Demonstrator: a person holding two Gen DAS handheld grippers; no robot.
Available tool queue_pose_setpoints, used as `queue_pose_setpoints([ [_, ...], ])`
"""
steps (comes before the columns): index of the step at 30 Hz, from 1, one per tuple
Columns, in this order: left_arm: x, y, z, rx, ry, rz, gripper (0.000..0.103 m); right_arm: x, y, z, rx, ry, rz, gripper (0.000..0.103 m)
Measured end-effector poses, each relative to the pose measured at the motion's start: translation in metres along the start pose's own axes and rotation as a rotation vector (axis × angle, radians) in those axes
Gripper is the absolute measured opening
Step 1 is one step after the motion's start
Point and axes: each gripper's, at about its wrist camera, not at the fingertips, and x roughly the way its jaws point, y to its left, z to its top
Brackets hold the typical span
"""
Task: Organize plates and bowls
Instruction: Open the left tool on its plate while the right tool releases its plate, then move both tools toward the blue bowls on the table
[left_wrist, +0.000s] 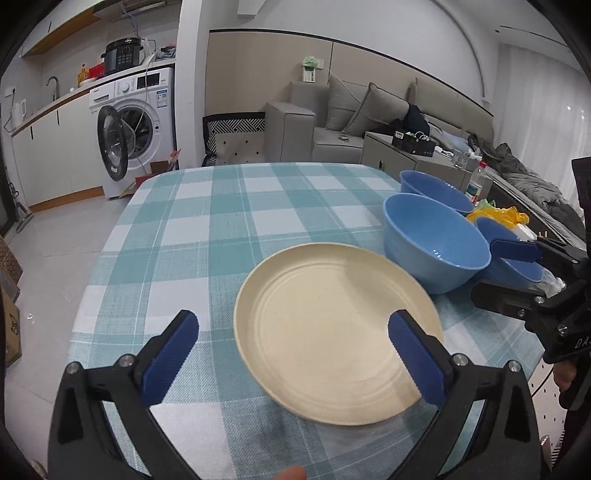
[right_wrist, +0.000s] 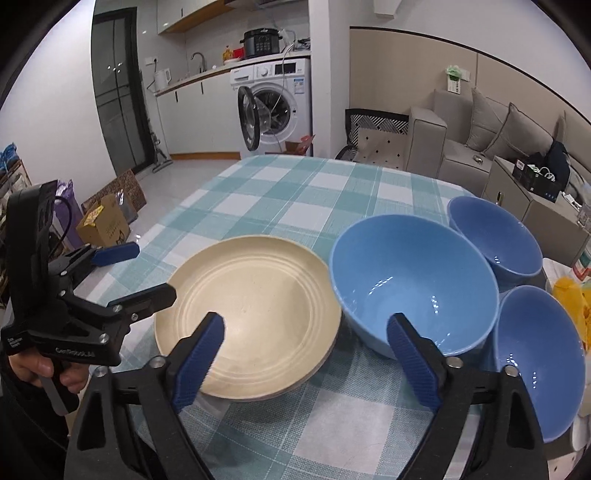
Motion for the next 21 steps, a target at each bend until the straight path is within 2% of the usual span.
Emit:
queue_pose_setpoints([
  [4, -0.009, -0.009, 0.013, 0.024, -0.024, 0.000, 0.103, -0.015, -0.017, 0.005, 0.053, -0.023, 0.020, 0.102],
  [8, -0.015, -0.016, 0.028, 0.025, -0.046, -0.020, 0.103, -0.026, -0.031, 0.011, 0.078, -0.029, -0.001, 0.102],
  [13, -0.013, -0.030, 0.047, 0.049, -0.057, -0.013, 0.103, -0.049, -0.046, 0.023, 0.084, -0.064, -0.014, 0.102],
  [21, -0.011, -0.055, 0.072, 0.094, -0.078, -0.056, 0.103, -0.085, -0.064, 0.040, 0.075, -0.114, -0.045, 0.102],
])
